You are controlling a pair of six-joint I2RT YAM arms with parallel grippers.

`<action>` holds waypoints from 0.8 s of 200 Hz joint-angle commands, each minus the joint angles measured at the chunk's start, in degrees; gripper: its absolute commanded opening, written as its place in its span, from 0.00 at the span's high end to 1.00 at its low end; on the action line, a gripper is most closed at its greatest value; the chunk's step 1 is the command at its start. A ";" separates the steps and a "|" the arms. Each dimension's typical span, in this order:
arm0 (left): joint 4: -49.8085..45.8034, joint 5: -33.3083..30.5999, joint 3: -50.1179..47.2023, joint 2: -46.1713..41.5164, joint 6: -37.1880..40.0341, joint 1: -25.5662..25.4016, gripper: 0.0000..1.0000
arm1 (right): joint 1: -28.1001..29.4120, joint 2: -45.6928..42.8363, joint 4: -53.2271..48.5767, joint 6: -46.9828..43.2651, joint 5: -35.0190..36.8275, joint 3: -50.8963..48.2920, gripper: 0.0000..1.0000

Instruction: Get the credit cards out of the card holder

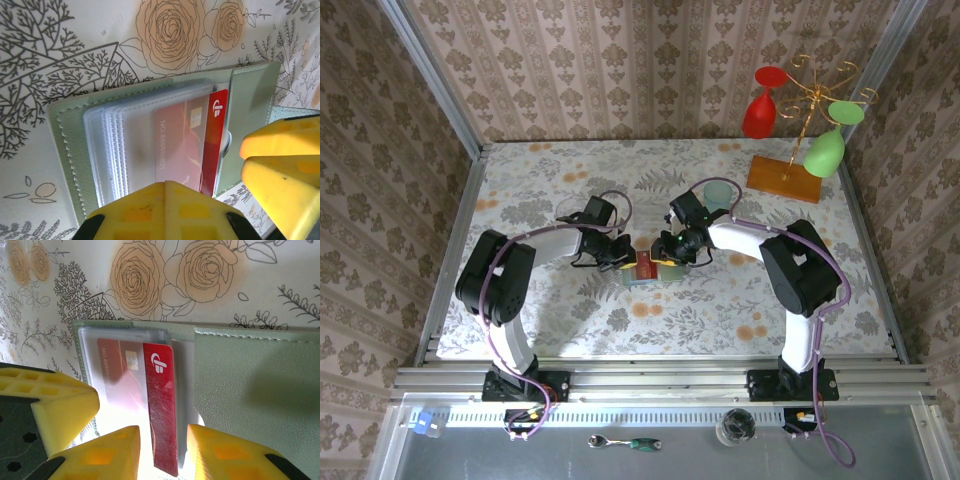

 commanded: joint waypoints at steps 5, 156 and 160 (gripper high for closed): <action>-2.02 -0.51 0.83 0.93 1.45 -0.17 1.00 | -0.26 0.97 2.20 -0.97 -1.88 -1.03 0.69; -6.59 -2.65 2.00 2.89 2.84 -0.09 1.00 | -1.24 4.36 8.23 0.35 -9.30 -2.13 0.73; -6.79 -2.66 2.12 2.96 2.92 -0.04 1.00 | -1.26 4.41 8.48 0.49 -9.54 -2.07 0.73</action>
